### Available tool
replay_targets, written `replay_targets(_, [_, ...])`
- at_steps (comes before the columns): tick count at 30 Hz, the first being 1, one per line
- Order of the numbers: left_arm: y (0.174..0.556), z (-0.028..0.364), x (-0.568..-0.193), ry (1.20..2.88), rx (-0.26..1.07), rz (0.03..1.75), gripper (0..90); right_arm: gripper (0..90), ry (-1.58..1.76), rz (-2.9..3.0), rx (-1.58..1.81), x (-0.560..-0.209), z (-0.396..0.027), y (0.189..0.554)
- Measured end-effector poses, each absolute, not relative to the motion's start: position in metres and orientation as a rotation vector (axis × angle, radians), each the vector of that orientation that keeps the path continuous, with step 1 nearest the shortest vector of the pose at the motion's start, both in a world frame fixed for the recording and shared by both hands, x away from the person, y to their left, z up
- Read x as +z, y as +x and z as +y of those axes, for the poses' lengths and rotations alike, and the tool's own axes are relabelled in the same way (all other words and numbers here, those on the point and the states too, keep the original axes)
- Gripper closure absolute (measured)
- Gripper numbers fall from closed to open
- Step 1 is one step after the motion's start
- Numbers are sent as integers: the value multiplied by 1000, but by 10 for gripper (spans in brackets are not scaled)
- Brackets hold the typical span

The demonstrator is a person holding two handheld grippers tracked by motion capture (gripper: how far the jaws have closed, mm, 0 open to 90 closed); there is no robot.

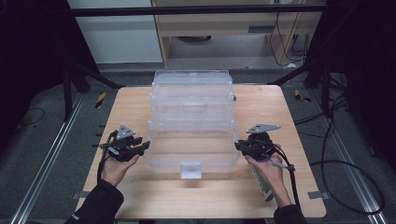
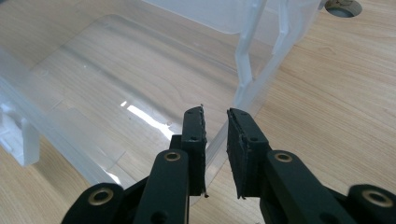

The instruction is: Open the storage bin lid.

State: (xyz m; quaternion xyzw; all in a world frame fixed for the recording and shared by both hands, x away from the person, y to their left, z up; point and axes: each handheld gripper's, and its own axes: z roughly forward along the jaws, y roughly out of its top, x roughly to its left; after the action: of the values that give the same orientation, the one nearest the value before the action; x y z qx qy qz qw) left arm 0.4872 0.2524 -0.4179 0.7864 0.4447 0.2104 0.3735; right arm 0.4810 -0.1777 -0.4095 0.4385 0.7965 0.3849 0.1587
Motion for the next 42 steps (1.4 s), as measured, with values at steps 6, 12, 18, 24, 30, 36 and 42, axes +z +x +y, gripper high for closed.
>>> replay_targets(6, [484,249,-420,1991,544,1160,697,764,1248,2282,1107,-410,-179,482])
replay_targets(12, [482,248,-419,1990,552,1157,701,764,1252,2277,1096,-410,-179,483])
replay_targets(18, [481,249,-419,2001,567,1132,669,759,1276,2268,1087,-410,-177,484])
replay_targets(24, [476,257,-408,1960,582,1099,590,730,1265,2240,1113,-402,-175,481])
replay_targets(30, [471,270,-400,1925,602,1084,516,678,1250,2208,1134,-389,-181,477])
replay_targets(36, [470,292,-396,1859,632,1138,441,568,1289,2164,1137,-372,-200,472])
replay_targets(42, [473,306,-400,1838,653,1201,404,509,1324,2155,1085,-362,-215,468])
